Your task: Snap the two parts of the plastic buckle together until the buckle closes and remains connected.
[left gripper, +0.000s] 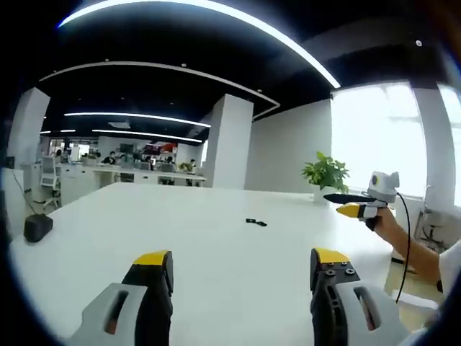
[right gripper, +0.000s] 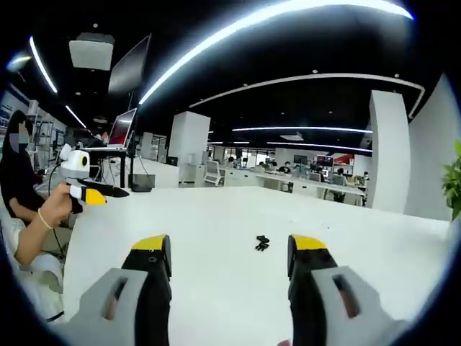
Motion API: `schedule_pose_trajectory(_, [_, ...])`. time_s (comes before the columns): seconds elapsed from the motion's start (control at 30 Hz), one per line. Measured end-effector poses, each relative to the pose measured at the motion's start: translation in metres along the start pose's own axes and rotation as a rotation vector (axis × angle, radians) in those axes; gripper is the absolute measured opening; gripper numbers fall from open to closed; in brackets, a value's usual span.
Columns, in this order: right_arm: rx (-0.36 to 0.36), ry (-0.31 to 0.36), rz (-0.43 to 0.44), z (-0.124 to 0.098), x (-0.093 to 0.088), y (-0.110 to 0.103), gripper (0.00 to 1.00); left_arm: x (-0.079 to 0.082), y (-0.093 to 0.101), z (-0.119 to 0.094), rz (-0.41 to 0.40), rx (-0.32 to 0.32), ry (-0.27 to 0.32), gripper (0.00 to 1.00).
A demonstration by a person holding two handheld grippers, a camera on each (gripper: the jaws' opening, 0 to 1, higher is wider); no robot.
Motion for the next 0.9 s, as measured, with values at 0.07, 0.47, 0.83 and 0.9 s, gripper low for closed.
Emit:
schedule_pose_trajectory(0.07, [0.004,0.002,-0.012,0.007,-0.005,0.012,0.66,0.001,-0.002,0.010,0.014,0.000,0.002,0.79])
schedule_pose_trajectory(0.47, [0.140,-0.071,0.097,0.038,-0.039,0.048,0.70,-0.002,-0.005,0.045,0.031,-0.026,-0.040,0.83])
schedule_pose_trajectory(0.83, [0.139,-0.018,0.077,0.038,-0.033,0.040,0.69,-0.009,-0.005,0.037,0.055,0.008,-0.046,0.83])
schedule_pose_trajectory(0.9, [0.125,-0.029,0.081,0.038,-0.034,0.041,0.69,-0.008,-0.006,0.037,0.041,0.008,-0.032,0.83])
Point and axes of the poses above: the point that each gripper's makers call its tool centre point, and the gripper's own axes: z roughly forward along the fingers, y roughly to its right, x roughly out of its top, the point moved 9 cm from there along -z, roughly backward along the fingers, and after that the axes turned 12 degrees about x, right-handed, at the moved point
